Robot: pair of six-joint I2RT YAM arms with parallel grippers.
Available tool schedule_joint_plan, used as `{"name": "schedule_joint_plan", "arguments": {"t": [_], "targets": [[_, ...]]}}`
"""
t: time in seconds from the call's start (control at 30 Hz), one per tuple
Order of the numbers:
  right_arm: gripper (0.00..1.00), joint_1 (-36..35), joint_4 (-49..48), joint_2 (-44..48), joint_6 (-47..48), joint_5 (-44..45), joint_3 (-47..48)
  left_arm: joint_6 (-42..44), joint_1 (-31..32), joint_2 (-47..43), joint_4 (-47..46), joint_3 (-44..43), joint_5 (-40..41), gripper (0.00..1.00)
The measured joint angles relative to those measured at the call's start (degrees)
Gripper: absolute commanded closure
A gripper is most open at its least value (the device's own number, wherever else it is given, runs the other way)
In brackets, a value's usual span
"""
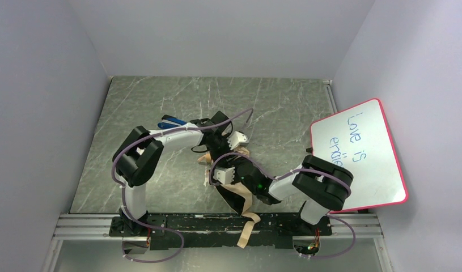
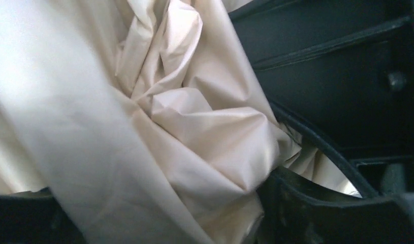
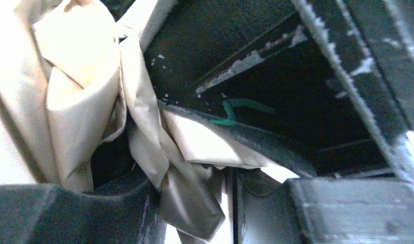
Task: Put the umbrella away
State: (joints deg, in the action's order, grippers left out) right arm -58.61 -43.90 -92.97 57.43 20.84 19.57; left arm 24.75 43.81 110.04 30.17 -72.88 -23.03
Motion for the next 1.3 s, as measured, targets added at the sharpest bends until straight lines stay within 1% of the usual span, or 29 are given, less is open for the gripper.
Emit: {"name": "schedule_joint_plan", "arguments": {"t": [0.07, 0.17, 0.2, 0.23, 0.27, 0.3, 0.33, 0.43, 0.5, 0.57, 0.67, 0.83, 0.93, 1.07, 1.2, 1.27, 1.3], "targets": [[0.71, 0.00, -0.02, 0.26, -0.31, -0.09, -0.15, -0.07, 0.61, 0.07, 0.04, -0.02, 0.87, 0.46], [0.66, 0.00, 0.17, 1.11, -0.85, -0.55, -0.52, -0.09, 1.07, 0.07, 0.15, -0.02, 1.27, 0.60], [0.64, 0.00, 0.26, 1.42, -1.01, -0.74, -0.66, -0.22, 1.11, 0.07, 0.17, -0.02, 1.40, 0.69], [0.61, 0.00, 0.39, 1.84, -1.07, -0.98, -0.87, -0.11, 1.14, 0.02, 0.24, -0.02, 1.51, 0.78], [0.55, -0.02, 0.52, 2.29, -1.14, -1.29, -1.09, -0.24, 1.14, -0.13, 0.17, -0.02, 1.73, 0.84], [0.49, -0.02, 0.66, 2.69, -1.27, -1.49, -1.29, -0.46, 1.16, -0.26, 0.24, -0.02, 1.77, 0.87], [0.44, 0.00, 1.16, 3.34, -1.49, -1.97, -1.44, -0.37, 1.33, -0.31, 0.37, -0.02, 1.75, 0.89], [0.35, 0.02, 3.04, 6.08, -2.58, -2.36, -1.64, -0.11, 1.99, -0.57, 0.48, -0.02, 2.47, 0.92], [0.31, -0.02, 5.88, 9.07, -3.54, -2.84, -1.73, -0.22, 2.01, -0.63, 0.46, -0.02, 2.73, 0.94], [0.30, -0.11, 8.41, 12.33, -4.59, -3.41, -1.73, -0.33, 2.08, -0.68, 0.42, 0.00, 3.04, 0.95], [0.30, -0.37, 13.46, 20.13, -6.97, -4.13, -1.62, -0.35, 2.25, -0.92, 0.07, 0.31, 3.56, 0.95], [0.30, -0.83, 25.29, 34.05, -13.62, -6.16, 0.68, -1.05, 2.64, -1.40, -0.74, 0.92, 4.85, 0.95], [0.31, -1.64, 32.61, 42.93, -19.47, -7.98, 1.77, -1.84, 2.89, -2.12, -2.08, 1.99, 5.88, 0.95], [0.31, -1.84, 38.69, 53.81, -27.06, -8.63, 3.26, -1.99, 3.21, -3.41, -4.31, 3.89, 7.41, 0.95], [0.33, -1.84, 43.01, 60.87, -33.92, -6.84, 5.66, -1.81, 3.30, -4.94, -7.23, 6.43, 7.63, 0.95], [0.33, -1.84, 44.37, 62.45, -37.03, -4.22, 7.43, -1.31, 3.39, -5.79, -8.70, 7.76, 7.72, 0.95], [0.33, -1.84, 45.13, 62.69, -39.30, -1.51, 8.90, -0.70, 3.61, -6.47, -9.94, 8.87, 7.98, 0.95]]}}
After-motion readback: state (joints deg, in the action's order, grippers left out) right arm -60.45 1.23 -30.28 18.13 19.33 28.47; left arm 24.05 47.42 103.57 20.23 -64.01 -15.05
